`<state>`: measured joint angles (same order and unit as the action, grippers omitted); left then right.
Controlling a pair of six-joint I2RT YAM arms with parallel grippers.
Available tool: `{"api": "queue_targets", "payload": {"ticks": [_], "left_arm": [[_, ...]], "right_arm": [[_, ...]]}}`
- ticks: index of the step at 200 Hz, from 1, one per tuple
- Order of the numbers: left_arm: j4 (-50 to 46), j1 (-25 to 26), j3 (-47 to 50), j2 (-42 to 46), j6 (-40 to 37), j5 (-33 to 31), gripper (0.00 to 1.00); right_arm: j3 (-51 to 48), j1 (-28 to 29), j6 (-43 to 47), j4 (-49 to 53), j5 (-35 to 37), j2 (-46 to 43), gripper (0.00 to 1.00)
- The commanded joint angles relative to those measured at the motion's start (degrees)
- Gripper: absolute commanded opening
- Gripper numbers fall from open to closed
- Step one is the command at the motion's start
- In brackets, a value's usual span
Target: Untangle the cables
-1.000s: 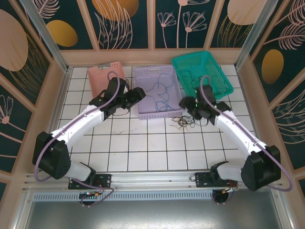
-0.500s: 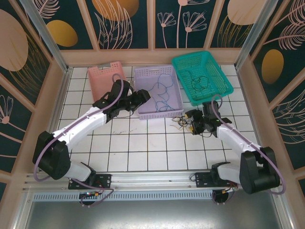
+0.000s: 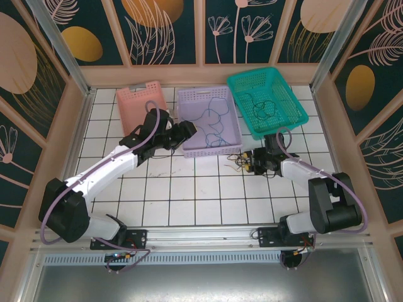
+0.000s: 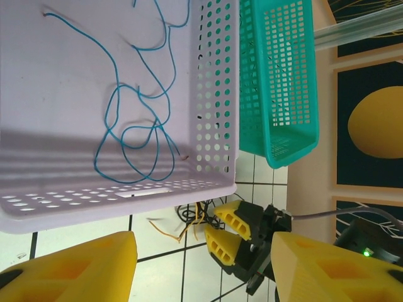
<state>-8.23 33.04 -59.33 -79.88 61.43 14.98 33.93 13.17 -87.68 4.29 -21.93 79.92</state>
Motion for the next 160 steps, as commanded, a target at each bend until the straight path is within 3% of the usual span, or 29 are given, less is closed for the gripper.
{"api": "queue_targets", "payload": {"ticks": [1, 37, 66, 101, 160], "left_arm": [[1.3, 0.3, 0.2, 1.5, 0.3, -0.1, 0.58], [2.8, 0.4, -0.2, 0.6, -1.5, 3.2, 0.57], [3.7, 0.9, -0.6, -1.2, -2.1, 8.6, 0.57], [3.2, 4.4, -4.0, -4.6, -1.6, 13.0, 0.57], [-2.2, 8.3, -14.3, -10.0, -1.3, 16.7, 0.55]], "right_arm": [[-1.9, -0.5, -0.8, -0.2, 1.6, -0.6, 0.26], [-3.4, -0.6, 2.4, 4.5, 5.3, -8.7, 0.0], [-3.5, -0.1, 7.1, 11.1, 8.0, -20.8, 0.0], [-3.8, 1.2, 9.0, 10.0, 9.5, -33.3, 0.0], [3.6, 8.8, 13.4, 5.1, 16.4, -32.0, 0.0]]}}
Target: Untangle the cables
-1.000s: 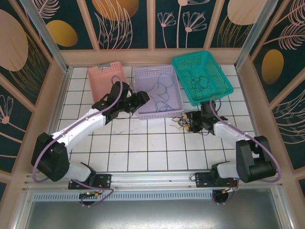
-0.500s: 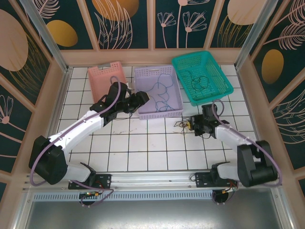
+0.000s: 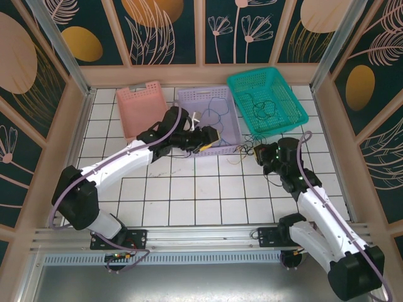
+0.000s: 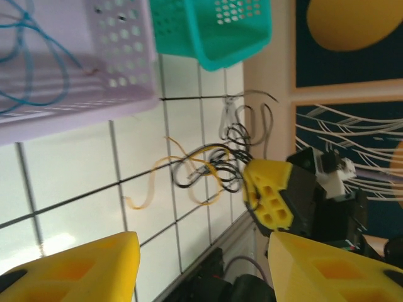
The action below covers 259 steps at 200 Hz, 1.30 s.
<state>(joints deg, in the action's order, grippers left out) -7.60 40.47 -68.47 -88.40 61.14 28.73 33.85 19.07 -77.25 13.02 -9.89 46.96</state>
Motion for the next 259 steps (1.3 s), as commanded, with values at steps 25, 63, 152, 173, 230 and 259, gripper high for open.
{"api": "queue_targets", "payload": {"ticks": [25, 63, 152, 173, 230, 259], "left_arm": [[-4.3, 1.0, -5.5, -2.3, -0.8, 2.9, 0.5], [-3.3, 1.2, -4.2, -0.1, -0.5, 0.0, 0.48], [-9.9, 8.7, -8.4, -2.1, -9.7, -14.1, 0.53], [-8.4, 8.7, -8.5, -2.4, -9.9, -16.8, 0.54], [-10.0, 8.8, -10.7, -6.3, -13.5, -19.3, 0.53], [-9.6, 8.8, -11.9, -7.2, -14.9, -21.2, 0.53]], "right_arm": [[6.4, 5.3, 5.5, -7.3, 5.0, 3.0, 0.0], [9.9, 5.7, 5.5, -6.0, 3.7, 6.8, 0.0], [18.9, 6.5, -10.4, 7.1, 4.9, 15.3, 0.0], [20.8, 6.9, -12.2, 8.2, 4.5, 16.2, 0.0], [24.2, 7.1, -14.6, 11.8, 3.6, 17.2, 0.0], [23.9, 7.2, -16.7, 11.4, 2.1, 16.7, 0.0]]}}
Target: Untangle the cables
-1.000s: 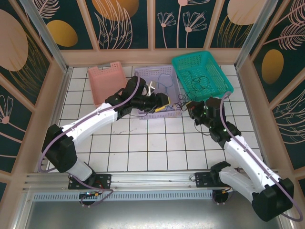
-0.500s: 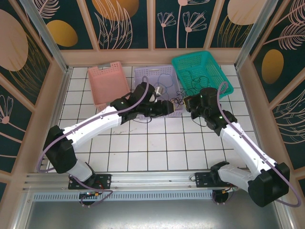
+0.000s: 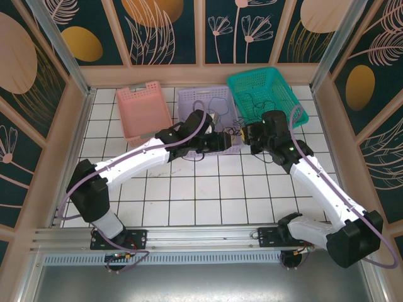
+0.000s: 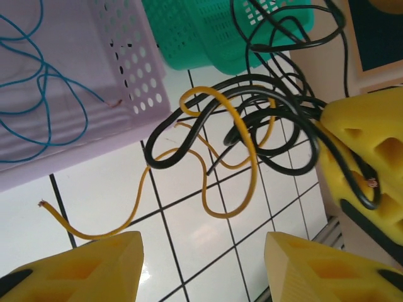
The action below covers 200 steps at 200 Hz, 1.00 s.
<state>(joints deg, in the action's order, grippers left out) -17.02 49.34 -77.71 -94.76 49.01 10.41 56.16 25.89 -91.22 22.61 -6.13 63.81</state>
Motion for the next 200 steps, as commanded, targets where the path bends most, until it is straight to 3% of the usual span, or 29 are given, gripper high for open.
{"api": "queue_targets", "payload": {"ticks": [1, 33, 68, 102, 169, 200], "left_arm": [[0.0, -0.1, -2.7, -0.9, -2.8, -2.9, 0.53], [3.3, 0.0, -4.0, -1.6, -3.8, -2.7, 0.52], [2.9, -0.1, -4.7, -3.1, -5.4, -1.7, 0.39], [2.0, -0.1, -5.7, -4.5, -6.5, -2.8, 0.38], [1.5, -0.1, -5.9, -3.8, -7.3, -4.0, 0.0], [-0.6, -0.2, -4.7, 0.1, -7.6, -4.6, 0.0]], "right_arm": [[1.6, 0.3, -2.8, 1.9, -1.7, -0.1, 0.0], [1.4, 0.3, -4.1, 2.8, -2.6, -0.6, 0.0], [-0.1, 0.2, -7.4, 0.7, -3.7, -1.4, 0.0], [0.7, 0.0, -8.2, 1.1, -4.0, -1.7, 0.0], [0.1, -2.1, -6.1, 2.7, -3.0, -2.6, 0.0], [0.8, -5.7, 0.1, 5.7, -1.7, -3.9, 0.0]]}}
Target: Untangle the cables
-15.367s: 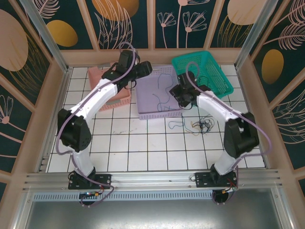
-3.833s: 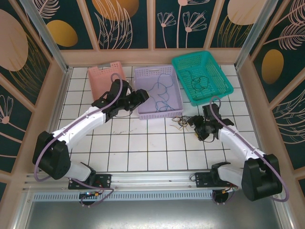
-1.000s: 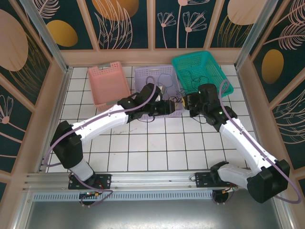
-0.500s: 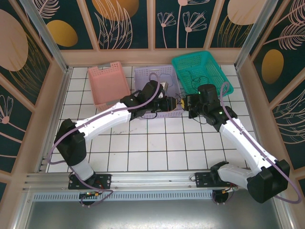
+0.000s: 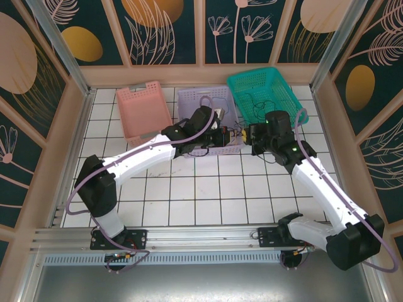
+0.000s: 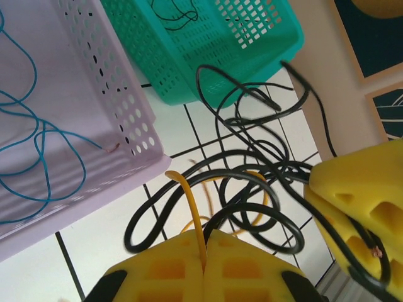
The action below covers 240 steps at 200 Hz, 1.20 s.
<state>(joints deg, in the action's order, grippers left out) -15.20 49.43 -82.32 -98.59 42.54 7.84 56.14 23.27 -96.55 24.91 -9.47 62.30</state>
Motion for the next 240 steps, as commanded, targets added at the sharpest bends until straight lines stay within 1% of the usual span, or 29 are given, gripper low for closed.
{"api": "queue_targets", "payload": {"ticks": [1, 17, 40, 72, 90, 105, 123, 143, 161, 171, 190, 201, 210, 219, 230, 240], "left_arm": [[-2.4, -0.2, 0.0, 4.0, -1.1, -2.1, 0.0], [-3.6, -0.6, 0.7, 6.4, -1.0, -2.4, 0.0], [-4.8, -2.2, 2.3, 9.6, -0.3, -0.8, 0.0], [-3.2, -5.4, 5.3, 12.6, 0.7, 5.8, 0.0], [-3.1, -6.4, 5.6, 13.2, 0.9, 7.3, 0.0], [-4.0, -7.1, 5.4, 13.7, 0.8, 6.7, 0.0], [-4.2, -7.9, 5.3, 14.9, 1.3, 5.9, 0.0], [-3.0, -8.2, 4.7, 15.6, 1.4, 7.2, 0.0], [-1.2, -8.2, 4.9, 15.3, 1.3, 9.7, 0.0], [-0.5, -8.2, 5.1, 14.9, 1.0, 10.9, 0.0], [0.4, -8.3, 5.2, 14.0, 0.3, 13.2, 0.0], [1.2, -8.3, 5.5, 13.7, -0.3, 14.1, 0.0], [2.1, -8.3, 5.8, 13.7, -0.6, 14.8, 0.0], [3.2, -8.3, 6.1, 13.5, -1.0, 15.8, 0.0], [5.1, -8.2, 6.7, 13.5, -1.5, 17.1, 0.0], [7.3, -8.3, 7.6, 13.6, -2.0, 17.8, 0.0]], "right_arm": [[0.9, -3.2, 5.8, 3.5, 1.8, -2.4, 0.0], [2.2, -5.7, 12.6, 7.4, 3.8, -3.1, 0.0], [2.0, -9.2, 21.9, 11.5, 7.4, -5.6, 0.0], [-0.3, -13.3, 29.5, 13.6, 9.4, -8.3, 0.0], [-1.2, -14.2, 30.6, 13.9, 9.5, -8.5, 0.0], [-1.3, -14.4, 31.1, 14.5, 10.1, -8.6, 0.0], [-1.3, -14.8, 31.7, 16.7, 13.0, -8.5, 0.0], [-3.8, -15.2, 31.2, 18.6, 13.3, -8.4, 0.0], [-9.9, -15.5, 30.1, 16.3, 10.6, -8.4, 0.0], [-13.8, -15.8, 29.6, 13.1, 6.3, -8.1, 0.0], [-19.7, -16.2, 27.5, 8.2, 1.4, -7.4, 0.0], [-21.8, -16.6, 26.9, 5.9, -0.8, -7.5, 0.11], [-21.9, -16.7, 27.0, 5.5, -1.2, -7.7, 0.25], [-20.9, -16.6, 27.6, 6.0, -1.0, -8.1, 0.36], [-18.6, -16.6, 28.5, 7.1, -0.6, -8.7, 0.45], [-16.2, -16.6, 28.7, 8.6, -1.0, -9.0, 0.48]]}}
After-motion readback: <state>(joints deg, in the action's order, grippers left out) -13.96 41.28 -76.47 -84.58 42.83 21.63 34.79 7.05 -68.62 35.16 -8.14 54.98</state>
